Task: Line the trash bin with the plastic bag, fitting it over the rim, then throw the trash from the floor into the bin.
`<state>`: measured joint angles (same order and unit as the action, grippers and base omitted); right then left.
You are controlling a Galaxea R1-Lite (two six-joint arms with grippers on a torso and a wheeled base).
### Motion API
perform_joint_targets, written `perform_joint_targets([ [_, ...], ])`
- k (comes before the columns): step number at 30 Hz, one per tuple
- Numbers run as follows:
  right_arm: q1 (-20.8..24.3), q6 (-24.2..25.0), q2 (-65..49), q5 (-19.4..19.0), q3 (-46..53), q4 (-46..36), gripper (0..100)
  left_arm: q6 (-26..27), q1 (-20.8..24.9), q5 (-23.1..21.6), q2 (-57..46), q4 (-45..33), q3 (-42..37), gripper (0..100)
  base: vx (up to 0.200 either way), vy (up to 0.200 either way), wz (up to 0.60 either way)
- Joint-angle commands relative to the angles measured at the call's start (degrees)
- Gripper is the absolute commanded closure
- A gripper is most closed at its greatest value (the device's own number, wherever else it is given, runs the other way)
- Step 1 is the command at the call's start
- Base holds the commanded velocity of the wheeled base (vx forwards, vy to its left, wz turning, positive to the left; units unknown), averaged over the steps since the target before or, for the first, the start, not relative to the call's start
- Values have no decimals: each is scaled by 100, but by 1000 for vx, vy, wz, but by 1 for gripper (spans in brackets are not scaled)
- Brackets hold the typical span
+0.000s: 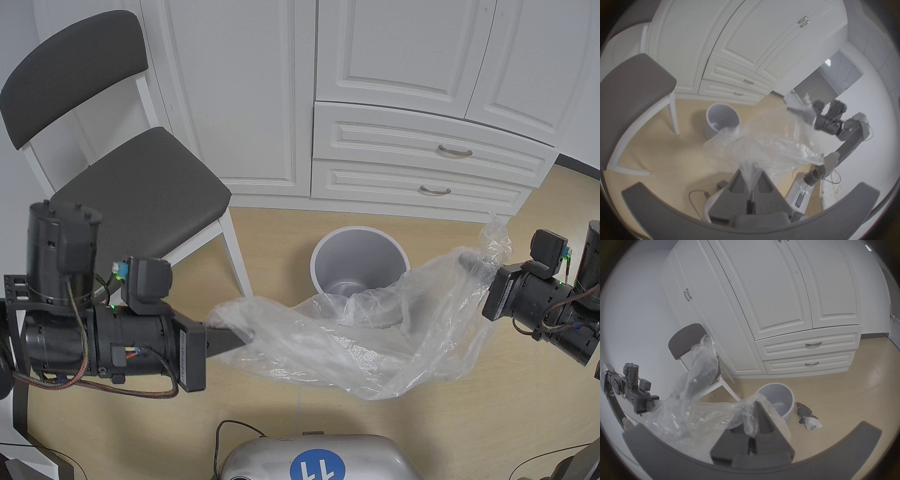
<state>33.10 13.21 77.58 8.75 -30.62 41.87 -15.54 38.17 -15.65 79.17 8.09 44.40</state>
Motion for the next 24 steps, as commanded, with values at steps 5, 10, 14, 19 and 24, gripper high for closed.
perform_joint_targets([
  [5,13,-346,-120,-32,4,-127,100,-573,138,-272,-376,1353,130,100,0,0,0],
  [10,13,-557,-375,-49,92,-101,100,-590,129,-263,-314,1098,297,100,0,0,0],
  [14,13,-548,-437,4,48,49,100,-687,129,-263,-200,1027,421,100,0,0,0],
  [19,39,-513,-349,4,-137,-92,100,-880,121,-245,90,1045,579,100,0,0,0],
  [24,-31,-355,-112,-155,-919,-1199,100,-1460,-46,-236,749,1027,1203,100,0,0,0],
])
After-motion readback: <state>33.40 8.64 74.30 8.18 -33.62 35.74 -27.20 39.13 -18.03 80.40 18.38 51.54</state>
